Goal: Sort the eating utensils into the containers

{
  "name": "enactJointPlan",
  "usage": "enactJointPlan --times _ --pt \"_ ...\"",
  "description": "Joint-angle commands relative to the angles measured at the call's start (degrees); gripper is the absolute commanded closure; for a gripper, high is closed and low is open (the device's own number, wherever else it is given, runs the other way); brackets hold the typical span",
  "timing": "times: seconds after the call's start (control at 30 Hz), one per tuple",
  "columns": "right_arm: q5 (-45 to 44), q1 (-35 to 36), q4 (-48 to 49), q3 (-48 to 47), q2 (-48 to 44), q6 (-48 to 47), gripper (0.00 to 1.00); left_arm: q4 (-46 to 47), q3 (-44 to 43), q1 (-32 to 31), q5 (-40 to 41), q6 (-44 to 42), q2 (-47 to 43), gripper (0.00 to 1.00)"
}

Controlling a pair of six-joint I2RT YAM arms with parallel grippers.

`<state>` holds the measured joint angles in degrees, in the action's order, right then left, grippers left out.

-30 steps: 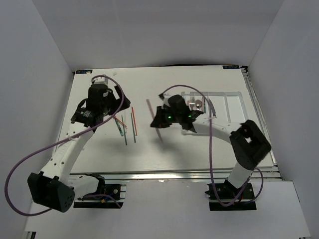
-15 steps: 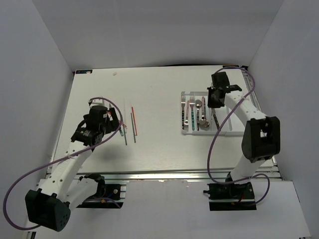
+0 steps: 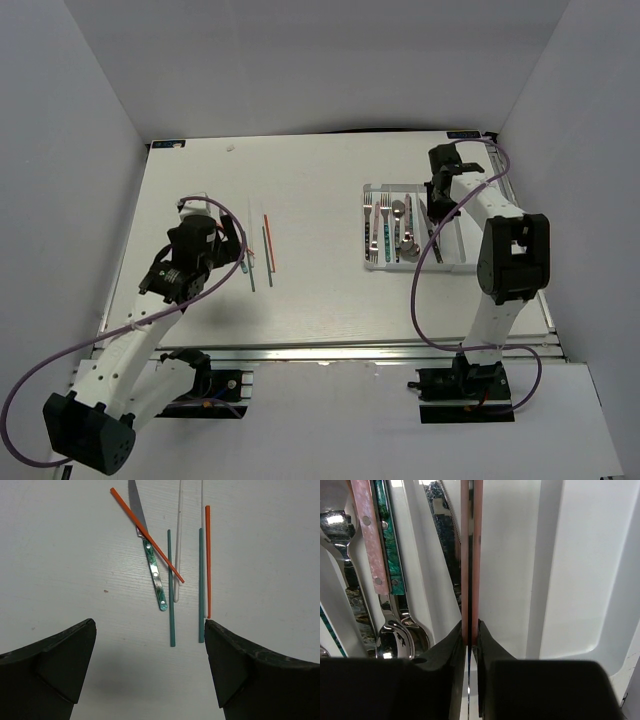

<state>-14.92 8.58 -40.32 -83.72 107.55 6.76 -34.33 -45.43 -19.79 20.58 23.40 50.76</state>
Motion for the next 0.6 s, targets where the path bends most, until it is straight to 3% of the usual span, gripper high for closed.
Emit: enactJointPlan --times 0.0,0.2,0.27,0.3,0.33,0.57 --pt "-0.46 -0.41 -0.2 -1.88 0.91 -1.05 0.91 0.58 -0.54 -0.25 -0.19 0.16 0.04 0.02" --pt "-1.52 -0.84 -0.11 -3.46 1.87 -1.4 0.68 0.58 -0.54 -0.25 -0.19 0.07 1.09 0.02" --pt "-1.69 -0.93 -0.81 -4.51 2.4 -1.05 0.54 0.58 -0.62 -0.25 -0.28 -0.02 1.53 0.02" --pt "-1.61 -0.93 -0.73 -4.52 2.23 -1.05 0.28 0.58 -0.54 -0.25 -0.28 -0.02 1.71 0.02" --pt "-1.52 -0.93 -0.73 -4.52 2.05 -0.96 0.11 0.49 -0.71 -0.25 -0.19 -0.02 1.79 0.02" --pt "-1.85 2.66 -2.22 -4.52 -6.98 2.11 0.11 0.4 -2.03 -0.25 -1.94 -0.37 3.9 0.02"
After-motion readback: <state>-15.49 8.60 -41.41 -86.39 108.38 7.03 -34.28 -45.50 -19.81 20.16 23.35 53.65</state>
